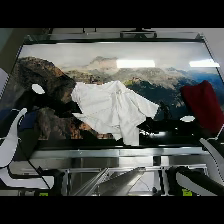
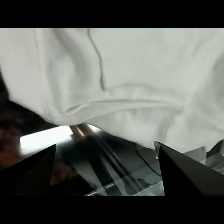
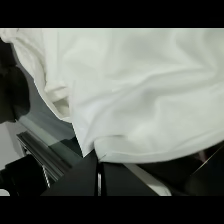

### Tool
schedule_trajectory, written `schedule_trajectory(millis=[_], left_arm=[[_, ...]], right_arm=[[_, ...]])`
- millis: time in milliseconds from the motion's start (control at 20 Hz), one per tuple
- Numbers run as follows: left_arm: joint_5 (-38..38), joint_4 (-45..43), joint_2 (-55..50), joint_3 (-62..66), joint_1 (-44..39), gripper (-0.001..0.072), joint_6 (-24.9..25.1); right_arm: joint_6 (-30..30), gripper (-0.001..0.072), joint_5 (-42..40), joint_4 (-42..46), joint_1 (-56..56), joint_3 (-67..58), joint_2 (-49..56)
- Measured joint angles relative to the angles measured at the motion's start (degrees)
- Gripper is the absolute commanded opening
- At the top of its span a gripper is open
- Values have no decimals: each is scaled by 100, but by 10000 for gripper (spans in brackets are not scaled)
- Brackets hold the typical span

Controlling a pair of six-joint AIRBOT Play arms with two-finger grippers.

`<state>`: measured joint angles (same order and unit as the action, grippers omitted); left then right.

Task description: Fold the shirts.

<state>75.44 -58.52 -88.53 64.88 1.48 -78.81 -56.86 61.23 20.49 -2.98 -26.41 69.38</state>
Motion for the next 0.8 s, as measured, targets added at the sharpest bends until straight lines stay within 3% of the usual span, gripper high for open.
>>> schedule_trajectory(millis=[100, 200, 350, 400, 450, 500, 550, 800], left_arm=[[-28, -68, -186, 0, 0, 688, -98], [-59, -92, -380, 0, 0, 562, -181], [-149, -87, -575, 7, 0, 556, -247], [-179, -63, -605, 11, 0, 503, -267], [-256, -46, -632, 13, 0, 278, -289], [-417, -81, -658, 11, -2, 106, -289], [-522, -114, -682, 9, -2, 14, -321], [-619, -79, -662, 2, -4, 24, -299]], right_arm=[[13, 20, 9, 0, 0, 0, -4], [13, 20, 22, 0, 0, 0, -4], [15, 20, 22, 0, 0, 0, -4], [20, 20, 24, 0, 0, 0, -4], [42, 20, 24, -2, 0, 0, -4], [61, 20, 24, -4, 0, 0, -4], [79, 19, 24, -7, 0, 0, -7], [120, 19, 39, -17, -2, 0, -20]])
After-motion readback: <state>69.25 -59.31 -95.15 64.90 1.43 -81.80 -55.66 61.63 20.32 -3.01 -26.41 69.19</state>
